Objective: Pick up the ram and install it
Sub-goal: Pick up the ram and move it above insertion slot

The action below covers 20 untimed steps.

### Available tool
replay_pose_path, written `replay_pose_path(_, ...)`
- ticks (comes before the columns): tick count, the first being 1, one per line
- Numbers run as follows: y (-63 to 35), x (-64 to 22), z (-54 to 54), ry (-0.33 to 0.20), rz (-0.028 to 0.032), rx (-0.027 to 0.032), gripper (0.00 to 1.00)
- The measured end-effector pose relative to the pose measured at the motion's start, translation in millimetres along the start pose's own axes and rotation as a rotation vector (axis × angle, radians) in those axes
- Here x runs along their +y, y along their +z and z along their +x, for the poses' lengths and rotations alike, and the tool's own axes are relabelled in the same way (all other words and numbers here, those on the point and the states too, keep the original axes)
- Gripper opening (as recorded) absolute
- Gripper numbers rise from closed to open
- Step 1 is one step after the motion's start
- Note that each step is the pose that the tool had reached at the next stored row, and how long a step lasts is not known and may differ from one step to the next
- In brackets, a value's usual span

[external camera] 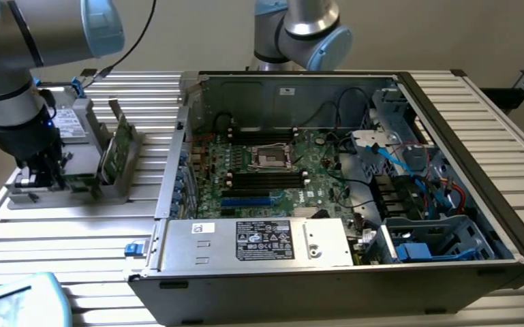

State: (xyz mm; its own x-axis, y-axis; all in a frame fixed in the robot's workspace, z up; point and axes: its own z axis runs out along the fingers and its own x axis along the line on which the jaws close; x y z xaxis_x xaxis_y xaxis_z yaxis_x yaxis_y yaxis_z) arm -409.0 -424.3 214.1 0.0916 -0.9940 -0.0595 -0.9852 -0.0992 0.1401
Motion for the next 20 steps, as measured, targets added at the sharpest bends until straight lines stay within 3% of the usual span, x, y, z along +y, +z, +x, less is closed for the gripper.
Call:
replay_pose_path(5, -6.2, -0.5, -0.1, 0.000, -0.0043, -0.0006, 0.14)
replay_pose_path(9, -17.0, 0.9, -0.6, 0.000, -0.0094, -0.0011, 0.14)
replay_pose_path(15, -42.8, 3.7, -1.0, 0.001, -0.0181, -0.0019, 0.14)
replay_pose_path(20, -66.5, -1.2, -1.1, 0.001, -0.0261, -0.0027, 0.14)
